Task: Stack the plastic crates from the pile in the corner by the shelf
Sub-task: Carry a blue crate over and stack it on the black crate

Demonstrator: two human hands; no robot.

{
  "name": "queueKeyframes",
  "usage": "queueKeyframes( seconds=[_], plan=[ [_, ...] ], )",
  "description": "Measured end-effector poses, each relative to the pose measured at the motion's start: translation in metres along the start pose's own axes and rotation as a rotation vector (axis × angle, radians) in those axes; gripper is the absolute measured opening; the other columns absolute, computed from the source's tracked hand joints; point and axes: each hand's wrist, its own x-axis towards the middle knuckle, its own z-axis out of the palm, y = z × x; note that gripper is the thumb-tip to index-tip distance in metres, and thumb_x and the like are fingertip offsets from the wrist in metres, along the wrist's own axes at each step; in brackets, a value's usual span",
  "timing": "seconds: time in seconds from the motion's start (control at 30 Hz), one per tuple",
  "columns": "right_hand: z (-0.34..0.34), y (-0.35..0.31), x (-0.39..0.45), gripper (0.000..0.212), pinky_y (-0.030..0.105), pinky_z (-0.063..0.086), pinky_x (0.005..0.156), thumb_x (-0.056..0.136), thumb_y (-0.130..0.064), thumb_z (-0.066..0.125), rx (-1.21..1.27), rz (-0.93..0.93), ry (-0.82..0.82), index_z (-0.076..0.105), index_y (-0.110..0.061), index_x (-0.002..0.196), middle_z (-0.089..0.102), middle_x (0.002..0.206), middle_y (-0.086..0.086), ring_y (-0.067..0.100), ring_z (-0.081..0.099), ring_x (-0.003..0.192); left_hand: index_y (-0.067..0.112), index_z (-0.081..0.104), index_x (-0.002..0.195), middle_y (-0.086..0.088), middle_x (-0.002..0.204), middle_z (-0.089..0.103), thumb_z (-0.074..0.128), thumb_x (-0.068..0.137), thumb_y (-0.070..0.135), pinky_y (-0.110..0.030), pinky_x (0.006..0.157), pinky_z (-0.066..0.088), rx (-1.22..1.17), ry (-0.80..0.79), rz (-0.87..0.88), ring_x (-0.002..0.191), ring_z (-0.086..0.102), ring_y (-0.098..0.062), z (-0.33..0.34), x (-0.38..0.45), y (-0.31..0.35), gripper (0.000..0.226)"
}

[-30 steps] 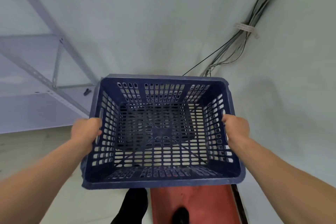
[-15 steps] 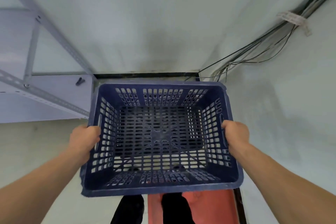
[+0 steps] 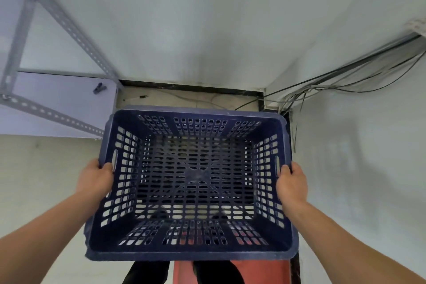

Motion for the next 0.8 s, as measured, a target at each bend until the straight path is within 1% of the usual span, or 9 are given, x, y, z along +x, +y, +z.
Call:
queueKeyframes(
  seconds=[0.03, 0.1, 0.2, 0.3, 0.4, 0.53, 0.6, 0.7, 0.8],
  plan=[
    [-0.001, -0.003, 0.003, 0.027, 0.052, 0.057, 0.088, 0.105, -0.021, 0.040, 0.001, -0.001, -0.014, 0.063, -0.014, 0.116, 0.070, 0.107, 0.011, 0.033, 0.067, 0.094, 0.002, 0.056, 0.107, -0.019, 0.092, 0.064, 0.042, 0.095, 0.012, -0.048, 0.072, 0.053, -0.020, -0.006, -0.022, 0.076, 0.062, -0.037, -0.001, 0.004, -0.001, 0.021],
    [-0.002, -0.012, 0.009, 0.024, 0.055, 0.058, 0.086, 0.103, -0.018, 0.041, 0.020, -0.008, -0.031, 0.064, -0.014, 0.107, 0.071, 0.102, 0.011, 0.034, 0.068, 0.090, 0.003, 0.060, 0.108, -0.019, 0.090, 0.067, 0.041, 0.093, 0.010, -0.056, 0.075, 0.057, -0.053, -0.006, -0.045, 0.079, 0.067, -0.042, -0.003, 0.014, 0.001, 0.025],
    [-0.004, -0.028, 0.018, 0.020, 0.056, 0.059, 0.084, 0.100, -0.013, 0.045, 0.037, -0.010, -0.031, 0.065, -0.015, 0.098, 0.071, 0.093, 0.009, 0.034, 0.069, 0.086, 0.006, 0.062, 0.107, -0.020, 0.094, 0.068, 0.040, 0.092, 0.007, -0.056, 0.079, 0.057, -0.094, -0.039, -0.026, 0.083, 0.067, -0.043, -0.007, 0.018, 0.018, 0.026],
    [-0.004, -0.041, 0.028, 0.019, 0.054, 0.059, 0.084, 0.098, -0.010, 0.048, 0.021, -0.026, -0.008, 0.062, -0.017, 0.087, 0.070, 0.091, 0.010, 0.037, 0.068, 0.088, 0.007, 0.061, 0.110, -0.020, 0.101, 0.066, 0.039, 0.093, 0.003, -0.056, 0.082, 0.056, -0.137, -0.082, -0.020, 0.086, 0.064, -0.041, -0.007, 0.020, 0.032, 0.028],
    [-0.003, -0.042, 0.033, 0.017, 0.053, 0.059, 0.085, 0.097, -0.010, 0.049, 0.020, -0.038, -0.013, 0.064, -0.016, 0.092, 0.071, 0.096, 0.011, 0.037, 0.069, 0.090, 0.005, 0.059, 0.110, -0.020, 0.098, 0.064, 0.038, 0.093, -0.001, -0.051, 0.078, 0.055, -0.148, -0.091, -0.025, 0.083, 0.060, -0.037, -0.004, 0.022, 0.036, 0.028],
    [0.000, -0.026, 0.032, 0.019, 0.055, 0.058, 0.089, 0.096, -0.008, 0.050, 0.072, -0.015, -0.035, 0.066, -0.014, 0.105, 0.071, 0.100, 0.008, 0.033, 0.069, 0.092, 0.006, 0.060, 0.113, -0.021, 0.102, 0.067, 0.040, 0.092, -0.002, -0.057, 0.085, 0.055, -0.154, -0.099, -0.010, 0.086, 0.062, -0.039, -0.004, 0.022, 0.032, 0.030],
    [0.000, -0.020, 0.031, 0.018, 0.056, 0.058, 0.090, 0.097, -0.007, 0.050, 0.105, 0.011, -0.034, 0.065, -0.016, 0.100, 0.071, 0.097, 0.007, 0.034, 0.069, 0.093, 0.008, 0.061, 0.110, -0.020, 0.101, 0.068, 0.040, 0.091, -0.002, -0.055, 0.084, 0.055, -0.145, -0.094, -0.001, 0.086, 0.064, -0.039, -0.007, 0.020, 0.030, 0.030],
    [-0.001, -0.019, 0.028, 0.022, 0.054, 0.059, 0.088, 0.097, -0.006, 0.051, 0.175, 0.036, 0.001, 0.063, -0.022, 0.088, 0.071, 0.093, 0.008, 0.035, 0.070, 0.093, 0.010, 0.061, 0.106, -0.017, 0.096, 0.068, 0.039, 0.091, -0.002, -0.052, 0.081, 0.055, -0.145, -0.075, 0.027, 0.078, 0.061, -0.033, -0.010, 0.017, 0.031, 0.029],
    [0.002, -0.021, 0.026, 0.023, 0.054, 0.060, 0.087, 0.096, -0.004, 0.051, 0.217, 0.016, 0.004, 0.064, -0.021, 0.088, 0.070, 0.091, 0.006, 0.036, 0.070, 0.092, 0.011, 0.060, 0.107, -0.016, 0.096, 0.069, 0.041, 0.090, 0.000, -0.055, 0.082, 0.057, -0.138, -0.064, 0.036, 0.084, 0.066, -0.038, -0.014, 0.021, 0.032, 0.028]
  ],
)
